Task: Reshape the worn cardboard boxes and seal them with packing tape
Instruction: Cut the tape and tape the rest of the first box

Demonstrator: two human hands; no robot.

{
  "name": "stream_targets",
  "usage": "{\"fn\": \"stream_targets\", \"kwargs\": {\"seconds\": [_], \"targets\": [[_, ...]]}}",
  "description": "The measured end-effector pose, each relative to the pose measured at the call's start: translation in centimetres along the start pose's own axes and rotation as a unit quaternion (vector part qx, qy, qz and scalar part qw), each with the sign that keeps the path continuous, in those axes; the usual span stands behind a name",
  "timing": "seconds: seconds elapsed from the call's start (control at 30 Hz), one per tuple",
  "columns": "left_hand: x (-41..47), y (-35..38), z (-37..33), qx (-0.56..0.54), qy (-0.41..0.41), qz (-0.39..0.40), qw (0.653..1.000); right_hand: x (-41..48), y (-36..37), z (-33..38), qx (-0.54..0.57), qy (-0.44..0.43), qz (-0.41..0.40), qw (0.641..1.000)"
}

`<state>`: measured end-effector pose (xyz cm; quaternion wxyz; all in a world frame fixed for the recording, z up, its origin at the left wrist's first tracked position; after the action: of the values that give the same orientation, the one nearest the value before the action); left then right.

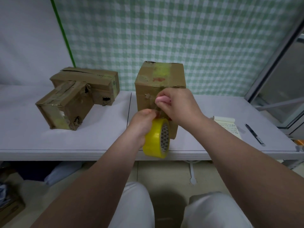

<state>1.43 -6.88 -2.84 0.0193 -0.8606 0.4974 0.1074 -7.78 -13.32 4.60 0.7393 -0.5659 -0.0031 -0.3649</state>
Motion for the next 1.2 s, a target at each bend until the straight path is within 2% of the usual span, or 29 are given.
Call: {"fn": "stream_targets", "kwargs": {"seconds": [0.13, 0.43, 0.53, 0.63, 0.7, 0.8, 0.97, 1.07, 1.2], "targets": [[0.4, -0.1, 0.2, -0.014, -0.001, 0.006, 1.0, 0.8, 1.0, 0.3, -0.075, -0.047, 0.023, 0.996], [0.2, -0.5, -0.1, -0.001, -0.001, 0.026, 1.0, 0.5, 0.8, -0.7, -0.122, -0.073, 0.045, 0.989], [0.1, -0.7, -0.3, 0.032, -0.002, 0.02, 0.999, 0.0, 0.3, -2.0, -0.141, -0.047, 0.066, 0.987], [0.0, -0.9, -0.1, 0.075, -0.01, 0.03, 0.997, -1.1, -0.1, -3.9, -0.154, 0.014, 0.079, 0.985], [-0.3, -0.9, 0.3, 0.107, -0.022, 0.044, 0.993, -2.1, -0.1, -4.8, -0.108, 0.061, 0.07, 0.99], [-1.1, -0.5, 0.9, 0.157, -0.027, 0.061, 0.985, -4.2, 1.0, -5.3, 0.051, 0.15, 0.066, 0.985], [-2.4, 0.4, 2.3, 0.172, -0.008, 0.093, 0.981, -8.0, 3.6, -5.6, 0.281, 0.284, 0.042, 0.916], [-3.3, 1.1, 3.0, 0.187, 0.017, 0.102, 0.977, -9.4, 5.2, -5.0, 0.39, 0.319, 0.033, 0.863], [-4.3, 1.8, 3.4, 0.223, 0.071, 0.089, 0.968, -10.5, 6.1, -4.6, 0.418, 0.32, -0.023, 0.85]]}}
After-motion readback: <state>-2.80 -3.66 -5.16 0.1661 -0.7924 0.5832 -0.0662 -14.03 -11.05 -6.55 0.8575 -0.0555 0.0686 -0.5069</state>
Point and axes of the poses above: each hand's wrist, its own x-axis towards the middle knuckle, its own y-axis out of the palm, z = x × y, the point moved 3 cm from there along x, towards the middle knuckle, and after that the axes turned 6 degrees about z, right-handed, at the moved point
